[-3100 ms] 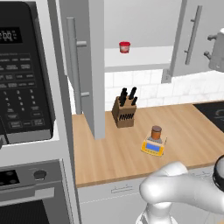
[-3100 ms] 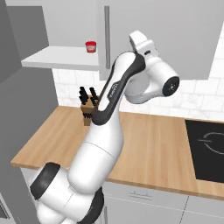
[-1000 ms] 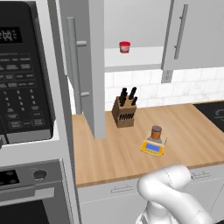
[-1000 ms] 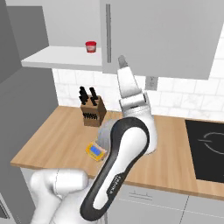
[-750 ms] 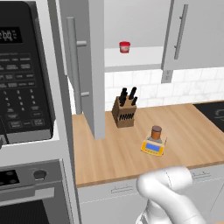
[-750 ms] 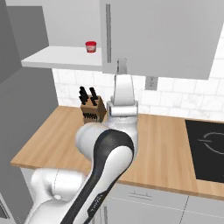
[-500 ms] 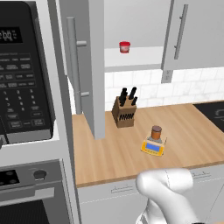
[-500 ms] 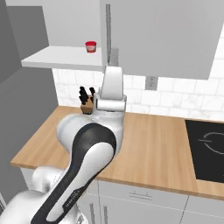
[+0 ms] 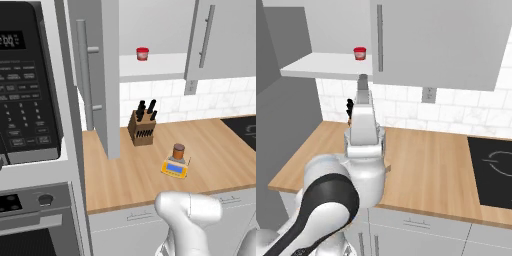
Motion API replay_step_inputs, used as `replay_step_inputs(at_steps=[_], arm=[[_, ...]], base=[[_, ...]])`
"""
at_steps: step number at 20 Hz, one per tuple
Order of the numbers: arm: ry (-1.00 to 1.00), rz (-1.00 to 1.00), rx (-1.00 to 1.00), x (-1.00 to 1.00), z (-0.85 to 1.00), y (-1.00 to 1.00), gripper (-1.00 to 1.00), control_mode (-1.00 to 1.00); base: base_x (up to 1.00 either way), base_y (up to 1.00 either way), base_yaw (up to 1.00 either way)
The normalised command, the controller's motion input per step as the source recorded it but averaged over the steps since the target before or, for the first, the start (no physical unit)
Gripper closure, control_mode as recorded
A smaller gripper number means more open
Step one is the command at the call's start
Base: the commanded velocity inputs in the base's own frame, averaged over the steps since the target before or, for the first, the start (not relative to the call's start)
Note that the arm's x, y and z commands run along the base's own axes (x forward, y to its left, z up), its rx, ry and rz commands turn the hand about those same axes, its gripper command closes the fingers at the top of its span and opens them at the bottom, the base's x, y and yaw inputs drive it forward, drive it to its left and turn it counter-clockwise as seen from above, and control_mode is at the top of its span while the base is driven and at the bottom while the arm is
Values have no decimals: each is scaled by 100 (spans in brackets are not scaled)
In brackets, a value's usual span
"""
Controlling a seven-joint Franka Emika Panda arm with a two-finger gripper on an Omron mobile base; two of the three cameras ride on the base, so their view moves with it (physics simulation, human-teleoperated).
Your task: Pick the jam and place it on the digital scale for weighing, and close the cabinet.
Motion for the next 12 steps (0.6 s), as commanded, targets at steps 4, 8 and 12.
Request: replay_step_inputs(at_steps=[4, 8, 12], arm=[[-19, 3, -11, -56, -76, 62, -100, -100], [-5, 0, -1, -64, -9, 48, -100, -100], [-5, 0, -7, -50, -36, 91, -100, -100]], base=[[0, 0, 0], [0, 0, 0], [0, 0, 0]])
